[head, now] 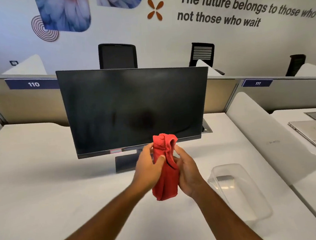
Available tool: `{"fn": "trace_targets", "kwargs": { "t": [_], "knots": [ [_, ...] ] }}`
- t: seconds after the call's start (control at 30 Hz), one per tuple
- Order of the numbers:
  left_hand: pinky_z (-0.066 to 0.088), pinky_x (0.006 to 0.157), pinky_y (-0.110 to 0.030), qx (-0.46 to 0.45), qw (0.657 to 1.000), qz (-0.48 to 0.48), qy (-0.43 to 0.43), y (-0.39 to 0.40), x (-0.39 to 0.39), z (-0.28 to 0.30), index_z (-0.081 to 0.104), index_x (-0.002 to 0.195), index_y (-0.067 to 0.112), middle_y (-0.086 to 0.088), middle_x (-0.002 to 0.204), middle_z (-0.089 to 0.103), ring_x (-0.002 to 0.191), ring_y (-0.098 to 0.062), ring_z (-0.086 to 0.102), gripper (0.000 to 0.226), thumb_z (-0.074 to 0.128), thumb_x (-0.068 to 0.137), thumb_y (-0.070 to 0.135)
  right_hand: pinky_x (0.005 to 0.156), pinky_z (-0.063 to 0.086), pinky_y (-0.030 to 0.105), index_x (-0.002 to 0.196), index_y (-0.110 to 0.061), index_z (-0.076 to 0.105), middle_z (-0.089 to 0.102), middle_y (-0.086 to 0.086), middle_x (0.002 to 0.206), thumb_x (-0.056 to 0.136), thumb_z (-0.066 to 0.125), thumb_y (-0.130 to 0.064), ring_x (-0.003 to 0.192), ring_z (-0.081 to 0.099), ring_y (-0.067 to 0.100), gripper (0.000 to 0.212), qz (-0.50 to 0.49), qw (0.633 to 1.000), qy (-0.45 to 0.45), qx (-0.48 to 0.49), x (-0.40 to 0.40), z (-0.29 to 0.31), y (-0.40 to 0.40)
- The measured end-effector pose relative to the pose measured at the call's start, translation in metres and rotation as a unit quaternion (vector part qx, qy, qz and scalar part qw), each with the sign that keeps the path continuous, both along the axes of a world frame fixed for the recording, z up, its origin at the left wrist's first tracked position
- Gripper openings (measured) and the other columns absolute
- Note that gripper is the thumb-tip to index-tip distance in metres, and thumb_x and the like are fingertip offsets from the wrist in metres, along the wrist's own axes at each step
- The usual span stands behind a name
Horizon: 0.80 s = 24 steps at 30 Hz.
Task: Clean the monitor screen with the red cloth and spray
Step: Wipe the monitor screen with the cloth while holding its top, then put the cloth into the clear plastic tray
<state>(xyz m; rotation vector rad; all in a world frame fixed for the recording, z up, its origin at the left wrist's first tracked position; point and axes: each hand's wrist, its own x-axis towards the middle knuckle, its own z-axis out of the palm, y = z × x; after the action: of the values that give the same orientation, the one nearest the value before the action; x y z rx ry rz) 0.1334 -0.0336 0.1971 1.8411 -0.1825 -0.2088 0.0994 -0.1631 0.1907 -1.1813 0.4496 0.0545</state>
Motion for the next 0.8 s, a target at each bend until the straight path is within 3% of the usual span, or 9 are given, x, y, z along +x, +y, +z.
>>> {"fn": "trace_targets", "kwargs": {
  "t": [0.13, 0.2, 0.3, 0.37, 0.5, 0.6, 0.7, 0.8],
  "knots": [
    [0.048, 0.102, -0.038, 0.018, 0.998, -0.043, 0.052, -0.041, -0.027, 0.000, 0.025, 0.151, 0.040, 0.023, 0.127, 0.040, 0.115, -0.009, 0.051, 0.069, 0.058, 0.092, 0.052, 0.119, 0.048, 0.050, 0.154, -0.024, 0.053, 0.062, 0.007, 0.151, 0.112, 0.040, -0.044, 0.135, 0.063, 0.030, 0.049, 0.001, 0.994, -0.019, -0.103, -0.024, 0.003, -0.028],
    [0.050, 0.096, -0.035, -0.004, 0.995, -0.062, 0.084, -0.059, -0.033, 0.001, 0.026, 0.148, 0.044, 0.024, 0.127, 0.042, 0.111, -0.008, 0.051, 0.075, 0.056, 0.082, 0.063, 0.123, 0.042, 0.052, 0.160, -0.023, 0.046, 0.051, 0.005, 0.161, 0.108, 0.042, -0.045, 0.146, 0.053, 0.033, 0.056, 0.016, 0.991, -0.032, -0.132, -0.033, 0.004, -0.047],
    [0.051, 0.080, -0.024, -0.078, 0.985, -0.065, 0.142, -0.086, -0.040, 0.001, 0.037, 0.131, 0.047, 0.022, 0.121, 0.055, 0.100, -0.008, 0.061, 0.064, 0.057, 0.075, 0.070, 0.118, 0.046, 0.060, 0.151, -0.033, 0.058, 0.054, 0.000, 0.158, 0.096, 0.046, -0.060, 0.145, 0.054, 0.031, 0.063, 0.041, 0.989, -0.038, -0.139, -0.050, 0.012, -0.081],
    [0.052, 0.072, -0.020, -0.106, 0.979, -0.062, 0.165, -0.109, -0.046, -0.001, 0.046, 0.125, 0.043, 0.019, 0.115, 0.063, 0.097, -0.010, 0.065, 0.057, 0.060, 0.075, 0.067, 0.113, 0.052, 0.056, 0.147, -0.037, 0.060, 0.058, -0.003, 0.154, 0.099, 0.045, -0.058, 0.139, 0.059, 0.025, 0.054, 0.059, 0.984, -0.040, -0.163, -0.061, 0.014, -0.108],
    [0.059, 0.085, -0.035, -0.148, 0.964, -0.043, 0.215, -0.157, -0.056, -0.012, 0.059, 0.124, 0.026, 0.001, 0.106, 0.075, 0.097, -0.021, 0.073, 0.029, 0.059, 0.098, 0.040, 0.107, 0.058, 0.053, 0.142, -0.038, 0.064, 0.062, -0.007, 0.147, 0.111, 0.045, -0.044, 0.132, 0.064, 0.023, 0.037, 0.048, 0.982, -0.043, -0.179, -0.075, 0.008, -0.161],
    [0.060, 0.085, -0.042, -0.214, 0.932, -0.024, 0.291, -0.184, -0.063, -0.019, 0.062, 0.119, 0.017, -0.012, 0.105, 0.076, 0.099, -0.030, 0.073, 0.025, 0.053, 0.099, 0.029, 0.101, 0.061, 0.052, 0.136, -0.033, 0.068, 0.067, -0.001, 0.140, 0.108, 0.059, -0.027, 0.124, 0.069, 0.025, 0.030, 0.025, 0.985, -0.041, -0.167, -0.085, 0.001, -0.200],
    [0.060, 0.086, -0.047, -0.270, 0.897, -0.007, 0.351, -0.204, -0.071, -0.024, 0.062, 0.119, 0.014, -0.018, 0.105, 0.075, 0.100, -0.036, 0.071, 0.029, 0.052, 0.096, 0.028, 0.085, 0.066, 0.039, 0.130, -0.034, 0.071, 0.069, 0.004, 0.131, 0.097, 0.075, -0.005, 0.112, 0.075, 0.024, 0.044, 0.018, 0.986, -0.054, -0.158, -0.094, -0.009, -0.232],
    [0.055, 0.095, -0.051, -0.303, 0.875, 0.015, 0.377, -0.222, -0.080, -0.031, 0.064, 0.123, 0.011, -0.019, 0.109, 0.074, 0.105, -0.038, 0.069, 0.035, 0.049, 0.098, 0.031, 0.078, 0.063, 0.030, 0.125, -0.040, 0.072, 0.072, 0.006, 0.124, 0.089, 0.081, 0.001, 0.103, 0.077, 0.019, 0.055, 0.008, 0.986, -0.059, -0.158, -0.100, -0.017, -0.257]
  ]
}}
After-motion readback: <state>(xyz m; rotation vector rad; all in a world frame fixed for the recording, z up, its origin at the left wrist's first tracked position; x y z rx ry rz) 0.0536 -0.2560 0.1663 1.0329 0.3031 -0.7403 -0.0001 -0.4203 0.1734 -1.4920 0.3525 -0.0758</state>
